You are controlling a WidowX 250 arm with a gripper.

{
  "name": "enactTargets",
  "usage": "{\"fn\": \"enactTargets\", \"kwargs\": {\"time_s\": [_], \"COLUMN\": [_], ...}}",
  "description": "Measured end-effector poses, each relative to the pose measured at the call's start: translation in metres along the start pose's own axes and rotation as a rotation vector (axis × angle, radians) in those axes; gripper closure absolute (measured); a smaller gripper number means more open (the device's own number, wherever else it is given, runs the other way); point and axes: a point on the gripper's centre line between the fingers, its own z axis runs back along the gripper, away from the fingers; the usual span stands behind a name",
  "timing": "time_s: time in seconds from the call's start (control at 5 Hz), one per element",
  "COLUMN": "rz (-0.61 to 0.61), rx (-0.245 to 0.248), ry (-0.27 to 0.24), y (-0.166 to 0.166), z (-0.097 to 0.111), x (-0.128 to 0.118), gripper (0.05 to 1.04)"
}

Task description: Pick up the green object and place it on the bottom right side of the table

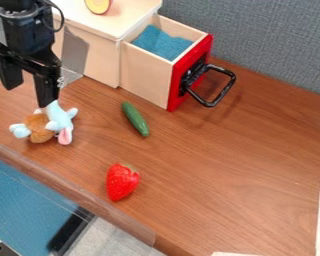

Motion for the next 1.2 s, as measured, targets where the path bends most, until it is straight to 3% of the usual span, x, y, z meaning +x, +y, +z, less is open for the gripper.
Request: {"fn": "enactTargets", "kwargs": {"time_s": [0.2, 0.4, 0.6, 0.8, 1.0, 1.2], "rz": [0.008, 0.02, 0.038, 0.061, 0.128, 0.169], "rx": [-0.016, -0.05, -0.068, -0.075, -0.035, -0.021], "ry": [0.025, 0.052, 0.028, -0.024, -0.096, -0.126], "y": [-0.002, -0.028, -0.044, -0.065, -0.075, -0.083], "z": [-0.006, -0.009, -0.01, -0.024, -0.038, -0.049], "x": [-0.002, 0.022, 0.045, 0.064, 0.072, 0.075], "gripper": [0.083, 0.083, 0.083, 0.084, 0.084, 0.084]}}
